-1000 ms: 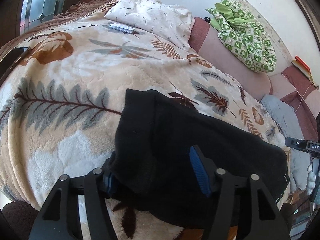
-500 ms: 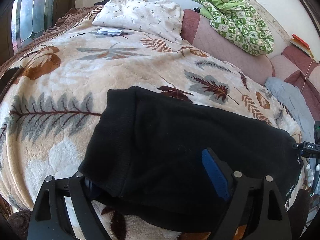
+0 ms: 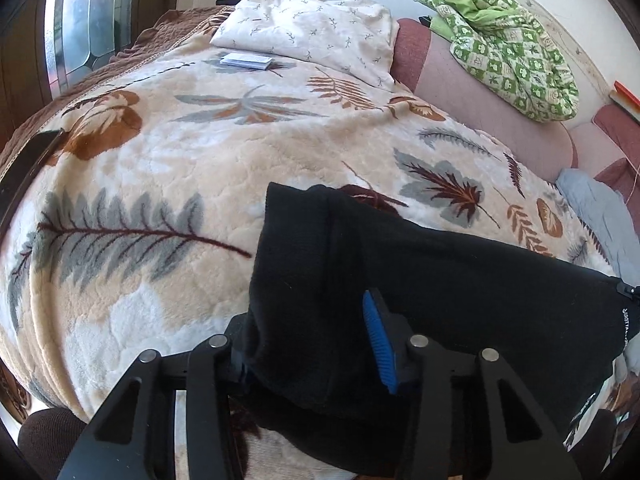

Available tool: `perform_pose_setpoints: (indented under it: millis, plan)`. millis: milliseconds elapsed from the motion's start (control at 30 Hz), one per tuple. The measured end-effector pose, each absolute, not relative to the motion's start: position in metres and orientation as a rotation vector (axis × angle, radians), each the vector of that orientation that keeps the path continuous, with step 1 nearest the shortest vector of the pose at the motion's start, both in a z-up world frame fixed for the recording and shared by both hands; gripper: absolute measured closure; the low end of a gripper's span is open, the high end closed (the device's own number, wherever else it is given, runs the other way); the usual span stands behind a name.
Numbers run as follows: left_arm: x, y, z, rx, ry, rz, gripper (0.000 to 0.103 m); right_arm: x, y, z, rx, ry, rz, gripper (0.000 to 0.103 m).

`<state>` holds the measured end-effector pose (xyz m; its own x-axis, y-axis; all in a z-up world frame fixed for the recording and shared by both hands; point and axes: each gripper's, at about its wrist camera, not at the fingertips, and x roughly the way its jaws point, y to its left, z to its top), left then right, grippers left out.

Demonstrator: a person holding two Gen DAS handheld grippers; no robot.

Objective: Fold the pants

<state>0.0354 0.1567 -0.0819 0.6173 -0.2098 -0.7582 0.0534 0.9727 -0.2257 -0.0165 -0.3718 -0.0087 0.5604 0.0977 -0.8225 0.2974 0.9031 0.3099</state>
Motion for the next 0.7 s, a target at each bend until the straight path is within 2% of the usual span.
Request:
perform_pose_setpoints:
  millis: [67, 133, 200, 500, 533, 567, 600, 700]
  plan:
    - [0.037, 0.156, -0.081, -0.184, 0.896, -0.149, 0.061, -0.017, -0.372, -0.012, 0.438, 1.010, -0.113, 0.094]
    - [0.040, 0.164, -0.081, -0.217, 0.914, -0.159, 0.070, -0.023, -0.369, -0.016, 0.424, 1.042, -0.092, 0.094]
    - [0.044, 0.179, -0.078, -0.286, 0.937, -0.184, 0.074, -0.032, -0.369, -0.018, 0.461, 1.061, -0.065, 0.094]
    - [0.046, 0.210, -0.065, -0.426, 0.966, -0.245, 0.078, -0.074, -0.396, -0.017, 0.746, 1.072, 0.023, 0.092]
    - [0.048, 0.210, -0.066, -0.425, 0.971, -0.242, 0.078, -0.073, -0.399, -0.019, 0.742, 1.081, 0.005, 0.084]
    - [0.050, 0.209, -0.067, -0.425, 0.976, -0.242, 0.078, -0.071, -0.400, -0.021, 0.701, 1.093, -0.042, 0.066]
    - [0.051, 0.207, -0.068, -0.422, 0.981, -0.236, 0.078, -0.068, -0.400, -0.021, 0.619, 1.106, -0.133, 0.062]
    - [0.053, 0.205, -0.070, -0.409, 1.006, -0.231, 0.076, -0.067, -0.390, -0.010, 0.352, 1.092, -0.365, 0.062]
